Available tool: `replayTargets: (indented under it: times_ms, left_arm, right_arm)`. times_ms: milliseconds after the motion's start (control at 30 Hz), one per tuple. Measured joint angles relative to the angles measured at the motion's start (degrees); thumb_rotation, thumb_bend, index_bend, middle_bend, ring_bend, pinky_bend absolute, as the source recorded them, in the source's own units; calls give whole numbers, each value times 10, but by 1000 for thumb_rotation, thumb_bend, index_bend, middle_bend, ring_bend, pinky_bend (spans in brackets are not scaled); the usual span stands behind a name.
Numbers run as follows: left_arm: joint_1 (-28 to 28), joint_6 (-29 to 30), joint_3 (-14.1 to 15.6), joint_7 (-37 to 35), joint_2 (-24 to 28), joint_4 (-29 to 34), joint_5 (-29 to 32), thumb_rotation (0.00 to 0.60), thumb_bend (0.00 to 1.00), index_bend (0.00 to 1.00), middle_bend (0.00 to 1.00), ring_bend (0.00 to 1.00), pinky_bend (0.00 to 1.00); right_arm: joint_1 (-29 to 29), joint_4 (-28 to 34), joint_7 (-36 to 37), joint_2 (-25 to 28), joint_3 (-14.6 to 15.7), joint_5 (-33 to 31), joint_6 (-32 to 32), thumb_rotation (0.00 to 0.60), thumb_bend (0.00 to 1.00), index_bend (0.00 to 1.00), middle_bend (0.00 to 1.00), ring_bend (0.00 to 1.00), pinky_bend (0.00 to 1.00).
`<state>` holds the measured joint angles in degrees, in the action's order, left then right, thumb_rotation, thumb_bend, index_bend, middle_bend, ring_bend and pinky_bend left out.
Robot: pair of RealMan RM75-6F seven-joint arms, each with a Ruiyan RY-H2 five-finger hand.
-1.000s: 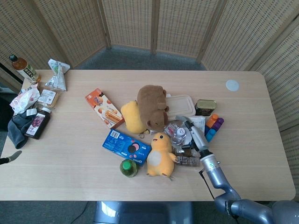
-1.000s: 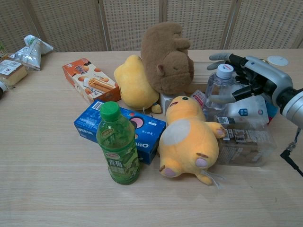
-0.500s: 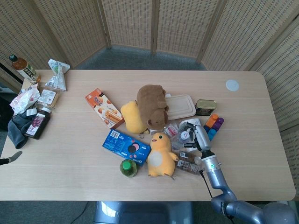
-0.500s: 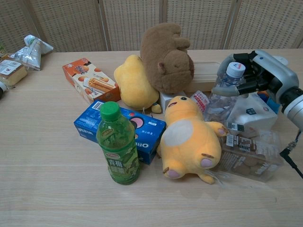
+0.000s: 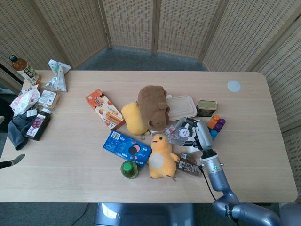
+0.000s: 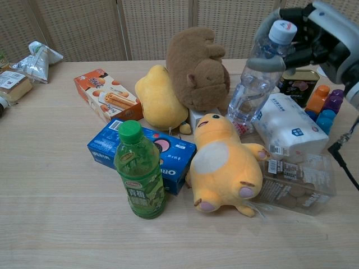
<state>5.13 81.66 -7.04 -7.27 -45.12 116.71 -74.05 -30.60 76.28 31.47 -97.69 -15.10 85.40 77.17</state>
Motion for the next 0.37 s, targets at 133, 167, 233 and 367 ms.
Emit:
replayTargets:
  times_ms: [133, 167, 233, 367]
  left_arm:
    - [-3, 2, 1, -11, 7, 4, -7, 600, 0, 0, 0, 0, 0]
    - [-3, 2, 2, -13, 9, 5, -9, 600, 0, 0, 0, 0, 0]
    - [-5, 2, 3, -18, 13, 7, -11, 600, 0, 0, 0, 0, 0]
    - [-7, 2, 5, -24, 18, 11, -16, 600, 0, 0, 0, 0, 0]
  right_arm:
    - [-7, 73, -56, 29, -21, -4, 2, 600, 81, 661, 777, 550, 793]
    - [-9, 89, -70, 36, -26, -5, 2, 600, 80, 661, 777, 550, 792]
    - [-13, 125, -102, 52, -40, -11, 1, 600, 81, 661, 777, 550, 792]
    - [-22, 179, -154, 76, -62, -24, 0, 600, 83, 659, 777, 550, 792]
